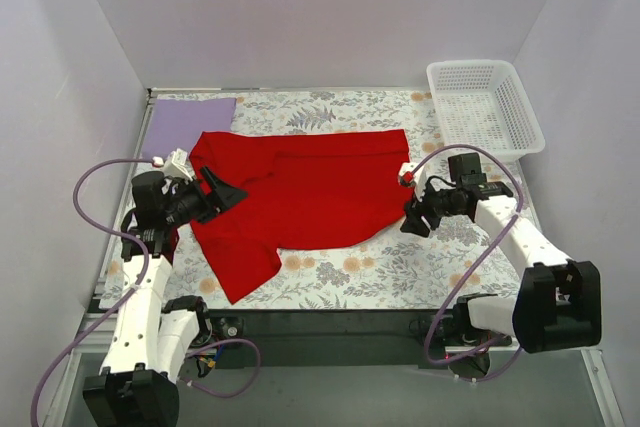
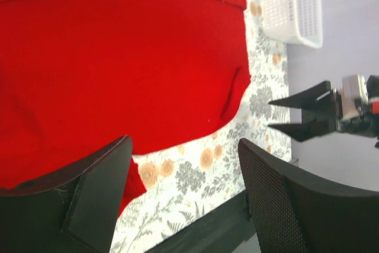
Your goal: Fold and stack the t-shirts
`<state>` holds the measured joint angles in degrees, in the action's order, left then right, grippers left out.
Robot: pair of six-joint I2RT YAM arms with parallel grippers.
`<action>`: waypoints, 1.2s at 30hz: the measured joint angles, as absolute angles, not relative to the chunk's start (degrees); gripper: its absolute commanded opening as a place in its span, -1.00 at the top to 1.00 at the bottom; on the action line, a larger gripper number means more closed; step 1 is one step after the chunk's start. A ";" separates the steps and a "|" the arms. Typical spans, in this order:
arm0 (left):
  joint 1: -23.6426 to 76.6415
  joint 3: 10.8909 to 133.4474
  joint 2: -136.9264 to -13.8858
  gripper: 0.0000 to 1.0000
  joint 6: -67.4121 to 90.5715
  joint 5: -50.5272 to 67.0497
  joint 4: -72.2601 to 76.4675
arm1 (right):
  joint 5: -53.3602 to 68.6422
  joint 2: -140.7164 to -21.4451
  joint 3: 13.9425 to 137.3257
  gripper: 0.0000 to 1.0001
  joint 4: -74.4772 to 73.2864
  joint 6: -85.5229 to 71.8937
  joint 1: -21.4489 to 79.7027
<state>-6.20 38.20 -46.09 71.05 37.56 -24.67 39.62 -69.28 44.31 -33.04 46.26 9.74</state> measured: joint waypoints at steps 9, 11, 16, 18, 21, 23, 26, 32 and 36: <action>-5.30 38.00 -44.60 -0.42 67.42 35.53 -33.65 | 34.65 -77.52 45.89 -0.18 -31.16 40.36 6.00; -5.19 37.93 -43.59 -0.41 67.07 35.75 -34.04 | 34.28 -80.25 48.36 -0.18 -31.11 38.68 5.98; -5.13 37.82 -41.47 -0.42 66.85 36.56 -34.11 | 32.95 -86.15 54.19 -0.07 -28.95 33.65 5.23; -5.13 37.80 -41.01 -0.42 66.78 36.97 -34.09 | 32.64 -87.85 55.13 -0.02 -28.01 31.83 4.43; -5.13 37.45 -40.80 -0.42 66.67 37.34 -33.91 | 32.64 -90.06 55.29 0.06 -27.18 30.11 2.74; -5.13 37.04 -40.69 -0.42 66.67 37.56 -33.91 | 32.67 -91.02 55.27 0.09 -26.98 29.39 2.00; -5.13 36.86 -40.66 -0.42 66.67 37.89 -33.87 | 32.75 -91.85 55.27 0.11 -26.81 28.64 1.61; -5.13 36.84 -40.66 -0.42 66.67 38.22 -33.85 | 33.30 -94.37 55.29 0.17 -26.63 28.21 1.63; -5.13 36.84 -40.66 -0.42 66.65 38.24 -33.85 | 33.34 -96.73 55.40 0.19 -26.57 27.97 1.63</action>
